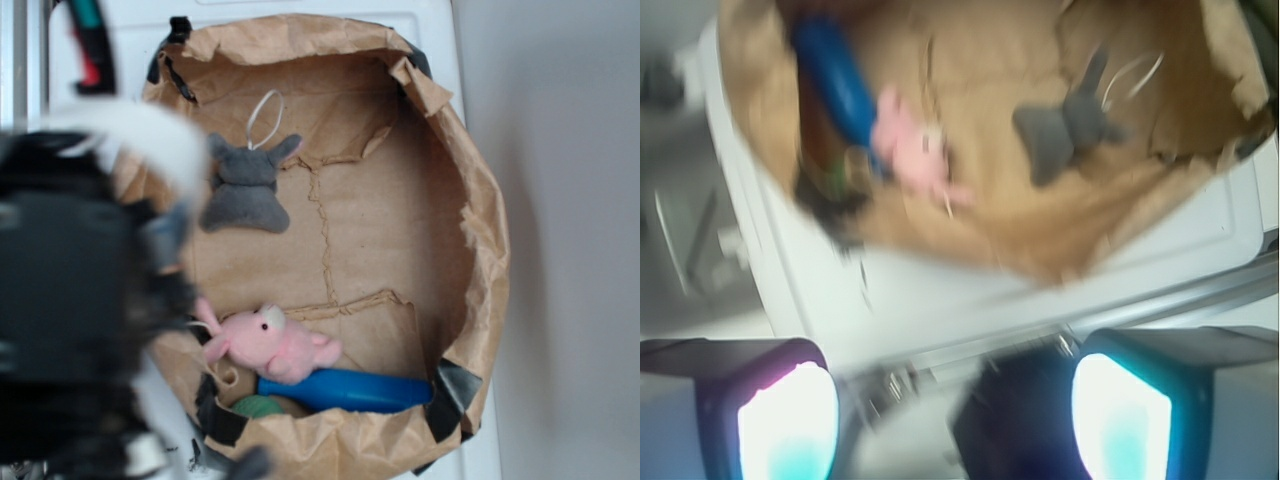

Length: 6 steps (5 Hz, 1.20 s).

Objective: Grab the gray animal.

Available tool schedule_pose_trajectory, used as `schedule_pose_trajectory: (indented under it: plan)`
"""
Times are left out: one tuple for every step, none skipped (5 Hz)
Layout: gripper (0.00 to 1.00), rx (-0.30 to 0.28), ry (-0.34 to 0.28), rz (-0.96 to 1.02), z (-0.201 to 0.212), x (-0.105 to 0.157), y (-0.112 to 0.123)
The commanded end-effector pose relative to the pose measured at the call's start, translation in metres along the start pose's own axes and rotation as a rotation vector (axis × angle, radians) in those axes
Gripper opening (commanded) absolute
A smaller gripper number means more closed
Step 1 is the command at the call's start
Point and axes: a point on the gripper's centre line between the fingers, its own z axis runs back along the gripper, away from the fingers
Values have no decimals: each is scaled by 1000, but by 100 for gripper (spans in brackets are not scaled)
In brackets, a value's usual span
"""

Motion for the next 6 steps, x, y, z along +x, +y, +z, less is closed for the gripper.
schedule_pose_trajectory:
  plan:
    - [100,-84,-246,227,5,47,-4]
    - [100,-84,-246,227,5,47,-4]
    - [100,-84,-246,227,5,47,-4]
    - [100,-84,-246,227,5,47,-4]
    - [100,-14,-181,399,-37,53,1]
    - [100,41,-159,502,-64,57,11]
